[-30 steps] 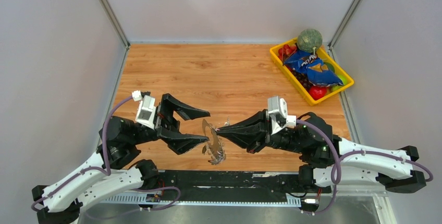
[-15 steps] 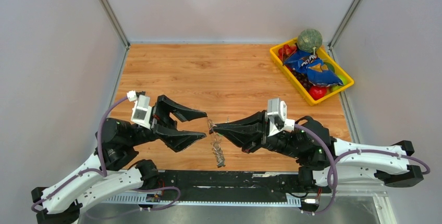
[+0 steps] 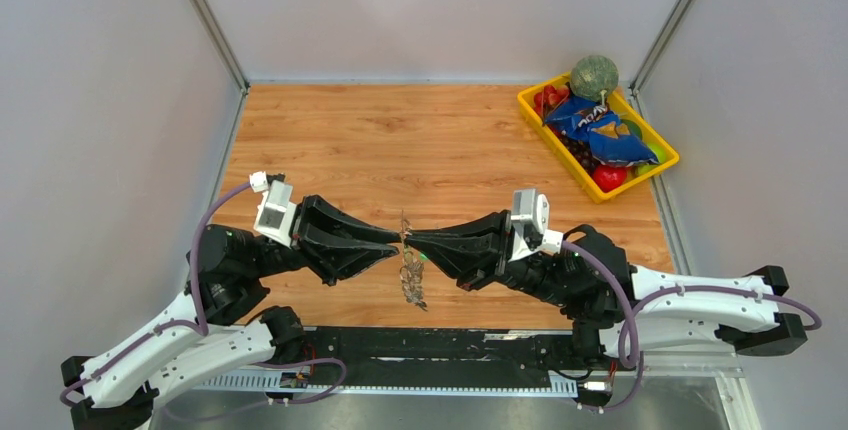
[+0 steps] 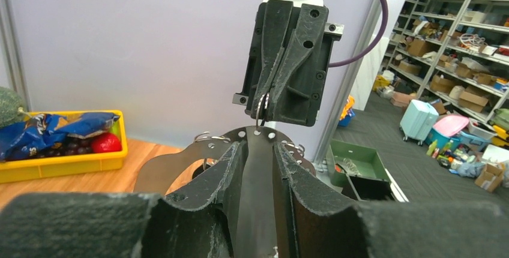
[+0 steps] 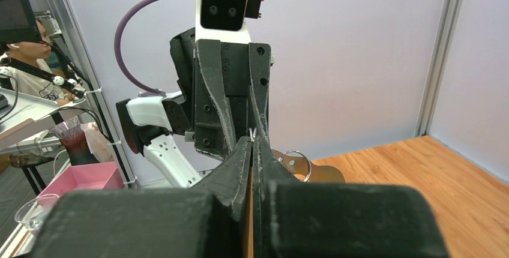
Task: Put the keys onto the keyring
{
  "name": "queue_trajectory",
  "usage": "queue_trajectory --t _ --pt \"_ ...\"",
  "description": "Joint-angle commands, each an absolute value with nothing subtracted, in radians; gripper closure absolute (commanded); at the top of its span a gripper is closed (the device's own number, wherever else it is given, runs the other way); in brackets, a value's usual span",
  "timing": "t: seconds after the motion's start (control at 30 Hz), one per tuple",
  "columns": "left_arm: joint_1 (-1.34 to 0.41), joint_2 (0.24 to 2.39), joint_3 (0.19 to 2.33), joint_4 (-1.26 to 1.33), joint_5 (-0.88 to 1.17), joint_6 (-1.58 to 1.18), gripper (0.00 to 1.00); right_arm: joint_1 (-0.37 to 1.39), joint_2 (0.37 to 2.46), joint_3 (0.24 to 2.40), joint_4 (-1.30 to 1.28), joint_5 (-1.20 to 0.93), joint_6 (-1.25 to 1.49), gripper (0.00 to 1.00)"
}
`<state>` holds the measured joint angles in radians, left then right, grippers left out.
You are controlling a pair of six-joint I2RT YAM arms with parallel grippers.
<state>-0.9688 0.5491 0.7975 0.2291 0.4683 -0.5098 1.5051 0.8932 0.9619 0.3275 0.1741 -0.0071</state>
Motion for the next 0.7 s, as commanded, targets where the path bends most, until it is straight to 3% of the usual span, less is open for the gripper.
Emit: queue_trajectory --t 0.0,0.27,0.67 --pt "-0.970 0.549 0.813 0.281 0.498 -0.524 0.67 1.515 0.903 0.979 0.418 0.189 -0.033 1.00" --pt "-0.969 0.540 0.814 0.290 0.499 -0.516 0.57 1.516 0.911 0.978 0.422 0.183 -0.031 1.00" --pt "-0.969 0.538 0.816 0.280 0.471 -0.497 0.52 1.518 0.920 0.981 0.423 0.146 -0.014 1.00"
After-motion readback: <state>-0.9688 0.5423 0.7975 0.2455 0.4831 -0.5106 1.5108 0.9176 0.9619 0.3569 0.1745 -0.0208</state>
